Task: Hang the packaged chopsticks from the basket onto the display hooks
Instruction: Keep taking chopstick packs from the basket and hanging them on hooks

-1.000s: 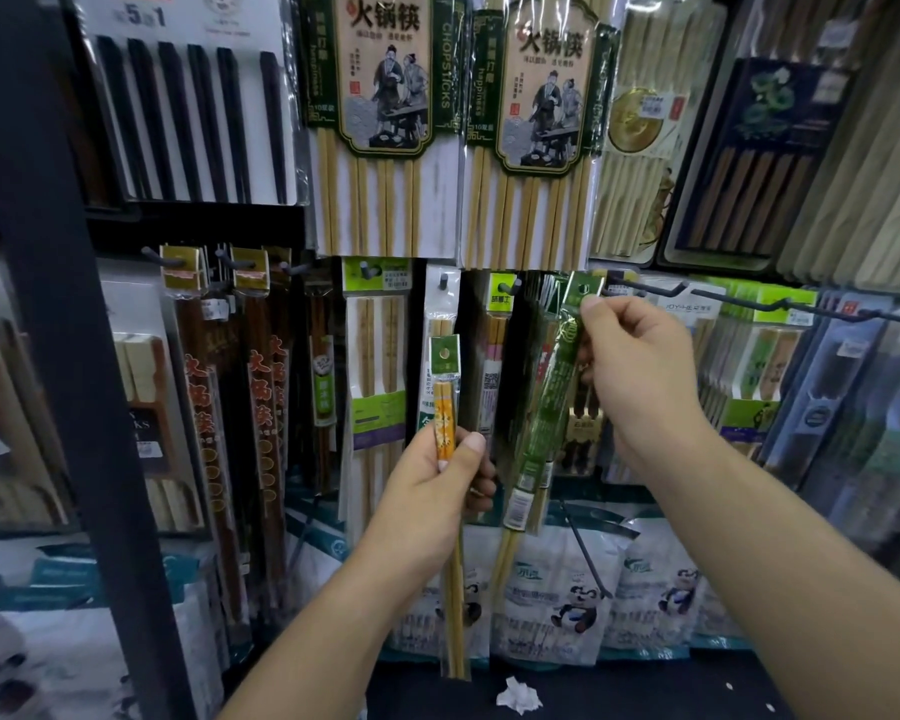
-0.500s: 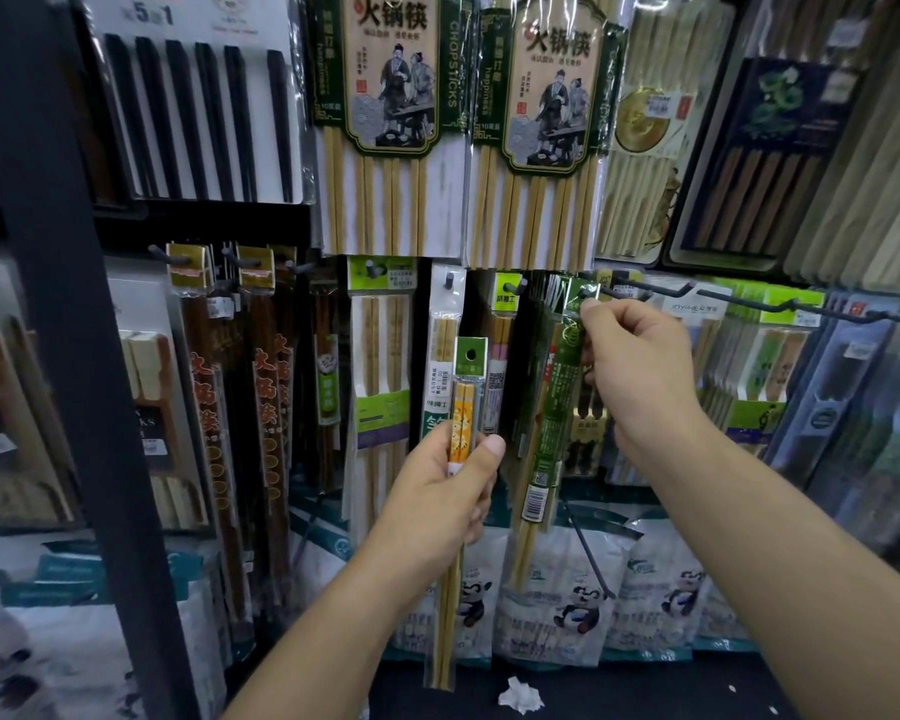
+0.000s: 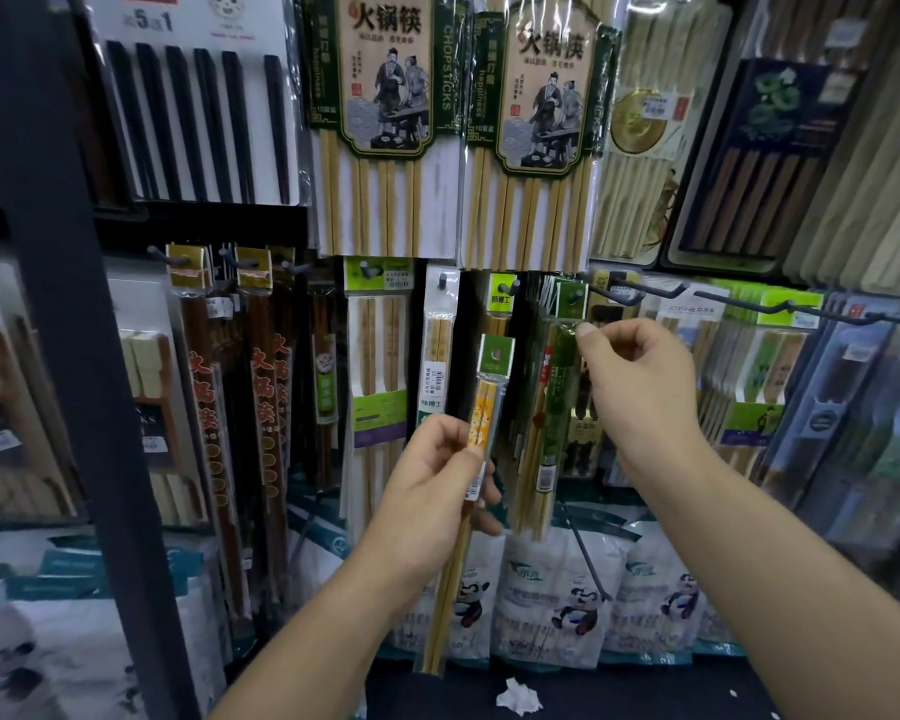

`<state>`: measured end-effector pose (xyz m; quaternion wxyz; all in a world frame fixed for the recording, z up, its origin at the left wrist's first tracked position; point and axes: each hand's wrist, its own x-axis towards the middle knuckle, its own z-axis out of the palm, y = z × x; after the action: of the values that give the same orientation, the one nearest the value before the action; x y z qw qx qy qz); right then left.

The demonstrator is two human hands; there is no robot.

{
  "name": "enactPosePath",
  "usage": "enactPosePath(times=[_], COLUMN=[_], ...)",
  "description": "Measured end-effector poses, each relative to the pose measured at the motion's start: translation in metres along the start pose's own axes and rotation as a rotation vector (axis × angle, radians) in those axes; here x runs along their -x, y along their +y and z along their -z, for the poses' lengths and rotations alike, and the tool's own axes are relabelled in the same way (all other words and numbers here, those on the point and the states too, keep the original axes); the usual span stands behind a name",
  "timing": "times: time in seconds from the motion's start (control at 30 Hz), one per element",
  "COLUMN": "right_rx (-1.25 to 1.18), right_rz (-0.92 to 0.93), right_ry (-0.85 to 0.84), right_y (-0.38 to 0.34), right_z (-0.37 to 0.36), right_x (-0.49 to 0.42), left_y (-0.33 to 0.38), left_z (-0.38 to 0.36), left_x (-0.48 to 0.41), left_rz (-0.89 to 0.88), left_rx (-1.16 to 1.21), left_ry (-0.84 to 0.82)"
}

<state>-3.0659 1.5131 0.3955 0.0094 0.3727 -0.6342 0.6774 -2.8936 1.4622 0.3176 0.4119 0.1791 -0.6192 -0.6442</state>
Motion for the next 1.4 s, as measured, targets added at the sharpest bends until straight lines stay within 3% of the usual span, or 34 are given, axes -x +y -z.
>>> enactPosePath(times=[0.17, 0.27, 0.37, 0.57, 0.83, 1.4], right_rx=[-0.027, -0.023, -0.052, -0.132, -0.122, -0.036], right_rz=[0.072, 0.125, 0.119, 0.005, -0.051, 0.045], right_ry=[-0.284, -0.338, -0.292, -0.175, -0.148, -0.116], right_y=[-0.006, -0.010, -0.013, -0.020, -0.018, -0.004], right_z=[0.014, 0.016, 0.018, 0.016, 0.008, -0.001], right_x=[0.020, 0.023, 0.016, -0.006, -0.012, -0.022], left_y=[0.005, 0.007, 0.011, 0.015, 0.005, 0.005], left_z=[-0.019, -0.033, -0.043, -0.047, -0.046, -0.047], left_x=[-0.004, -0.010, -0.018, -0.039, -0.049, -0.051], left_rz=[-0.049, -0.059, -0.094, -0.163, -0.176, -0.146], left_rx=[0.047, 0.063, 0.035, -0.289, -0.304, -0.410], left_ry=[-0.004, -0.011, -0.009, 0.020, 0.053, 0.054])
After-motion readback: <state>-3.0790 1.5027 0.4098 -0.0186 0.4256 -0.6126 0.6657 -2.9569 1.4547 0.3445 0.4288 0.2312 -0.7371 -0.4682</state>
